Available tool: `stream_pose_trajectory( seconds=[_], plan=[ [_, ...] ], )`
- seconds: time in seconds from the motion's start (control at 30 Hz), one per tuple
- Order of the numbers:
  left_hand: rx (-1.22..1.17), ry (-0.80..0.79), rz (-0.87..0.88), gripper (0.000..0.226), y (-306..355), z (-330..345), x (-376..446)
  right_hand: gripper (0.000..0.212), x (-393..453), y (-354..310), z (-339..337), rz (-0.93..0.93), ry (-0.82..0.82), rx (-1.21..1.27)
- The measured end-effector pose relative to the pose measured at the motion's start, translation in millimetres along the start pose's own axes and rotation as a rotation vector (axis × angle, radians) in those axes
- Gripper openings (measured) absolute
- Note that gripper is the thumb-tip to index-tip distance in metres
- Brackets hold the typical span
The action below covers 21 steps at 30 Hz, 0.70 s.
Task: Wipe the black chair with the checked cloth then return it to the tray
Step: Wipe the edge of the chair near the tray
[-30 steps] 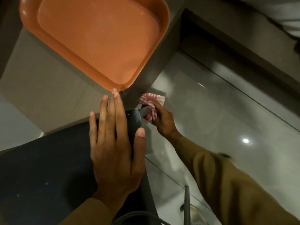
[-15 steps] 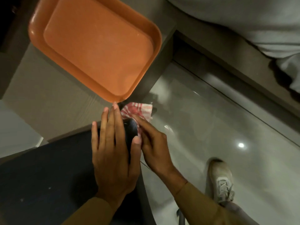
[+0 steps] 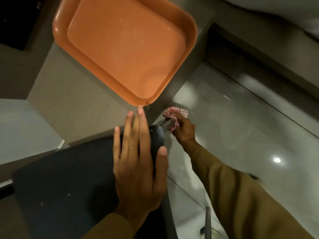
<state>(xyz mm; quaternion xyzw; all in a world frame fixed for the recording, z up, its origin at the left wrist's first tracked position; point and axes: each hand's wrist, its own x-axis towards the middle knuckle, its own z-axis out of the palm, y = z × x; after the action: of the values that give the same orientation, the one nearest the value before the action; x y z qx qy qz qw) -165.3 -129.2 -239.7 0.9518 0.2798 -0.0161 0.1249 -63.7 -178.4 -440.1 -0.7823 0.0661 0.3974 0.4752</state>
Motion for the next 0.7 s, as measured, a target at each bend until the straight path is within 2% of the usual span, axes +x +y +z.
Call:
stream_pose_trajectory(
  seconds=[0.03, 0.13, 0.23, 0.3, 0.6, 0.7],
  plan=[
    [-0.007, 0.002, 0.001, 0.073, 0, 0, 0, 0.028, -9, -9, -4, -0.032, -0.05, 0.081],
    [-0.007, 0.001, 0.01, 0.072, -2, 0, -1, 0.037, -54, -29, -20, -0.181, -0.171, 0.107],
    [0.024, -0.003, 0.014, 0.071, -3, 1, 0, 0.038, -98, -53, -27, -0.217, -0.121, 0.264],
    [0.024, -0.005, 0.01, 0.071, -3, 0, 0, 0.036, -118, -67, -34, -0.269, -0.113, 0.269],
    [-0.05, -0.015, -0.024, 0.065, 1, -5, -1, 0.045, -122, -113, -93, -0.082, -0.384, 0.276],
    [-0.064, -0.021, -0.043, 0.067, 0, -6, 0, 0.041, -118, -118, -108, -0.03, -0.429, 0.301]
  ],
)
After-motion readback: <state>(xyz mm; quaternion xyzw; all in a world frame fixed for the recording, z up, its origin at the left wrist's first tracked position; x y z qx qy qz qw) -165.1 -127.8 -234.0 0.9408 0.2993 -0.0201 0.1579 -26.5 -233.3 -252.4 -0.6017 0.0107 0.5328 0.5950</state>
